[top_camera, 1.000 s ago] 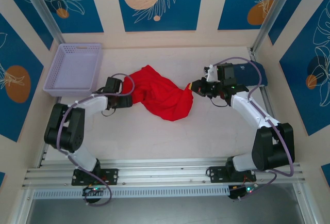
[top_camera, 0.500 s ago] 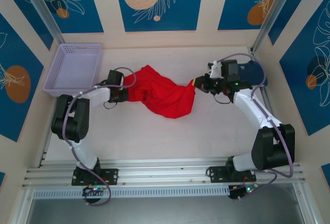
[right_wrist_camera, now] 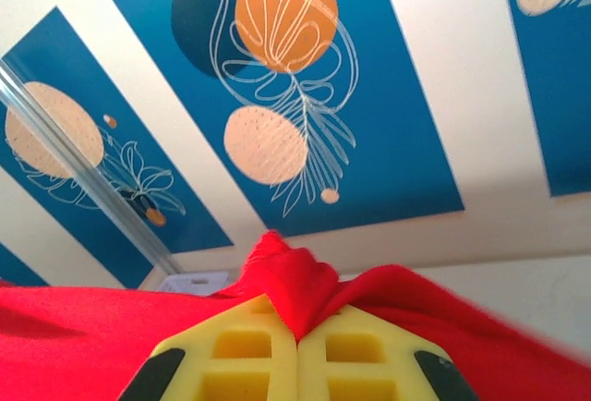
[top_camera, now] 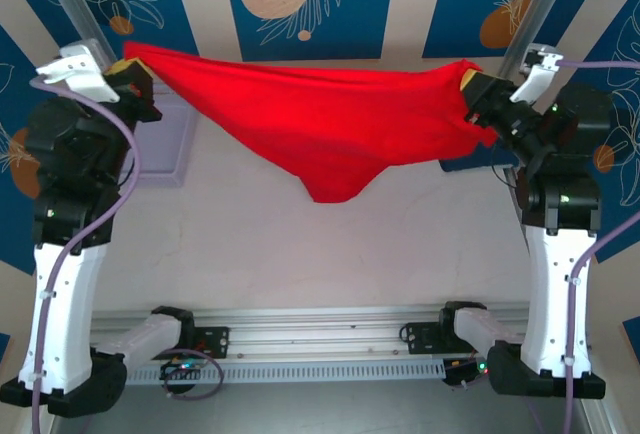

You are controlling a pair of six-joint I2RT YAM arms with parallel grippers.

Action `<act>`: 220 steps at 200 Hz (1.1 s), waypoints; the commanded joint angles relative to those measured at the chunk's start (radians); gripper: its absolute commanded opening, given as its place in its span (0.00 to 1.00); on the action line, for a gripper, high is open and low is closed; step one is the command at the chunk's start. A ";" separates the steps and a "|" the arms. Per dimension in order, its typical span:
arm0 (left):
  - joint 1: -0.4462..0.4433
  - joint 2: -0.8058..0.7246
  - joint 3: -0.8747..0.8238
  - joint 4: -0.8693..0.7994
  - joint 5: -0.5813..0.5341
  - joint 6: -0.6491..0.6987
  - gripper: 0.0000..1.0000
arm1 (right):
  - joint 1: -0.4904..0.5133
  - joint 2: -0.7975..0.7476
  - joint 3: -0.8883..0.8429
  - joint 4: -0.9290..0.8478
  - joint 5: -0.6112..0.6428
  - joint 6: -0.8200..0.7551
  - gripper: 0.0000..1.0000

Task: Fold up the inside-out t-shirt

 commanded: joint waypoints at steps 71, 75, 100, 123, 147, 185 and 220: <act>0.021 0.027 0.143 -0.190 -0.062 0.079 0.00 | -0.011 -0.042 0.018 -0.026 -0.119 -0.050 0.00; 0.020 0.023 0.151 -0.191 -0.061 0.081 0.00 | -0.009 -0.048 0.018 -0.026 -0.127 -0.047 0.00; 0.020 -0.006 0.200 -0.202 -0.063 0.105 0.00 | -0.003 -0.088 0.017 -0.015 -0.169 -0.036 0.00; 0.020 -0.015 0.231 -0.198 -0.057 0.122 0.00 | 0.003 -0.118 -0.015 0.027 -0.171 -0.008 0.00; 0.020 0.020 0.244 -0.197 -0.049 0.129 0.00 | 0.024 -0.110 -0.094 0.087 -0.171 0.053 0.00; 0.020 0.167 0.299 -0.189 -0.027 0.142 0.00 | 0.158 0.014 -0.155 0.140 -0.112 0.053 0.00; 0.029 0.334 0.433 -0.178 0.019 0.139 0.00 | 0.226 0.164 -0.066 0.135 -0.073 0.029 0.00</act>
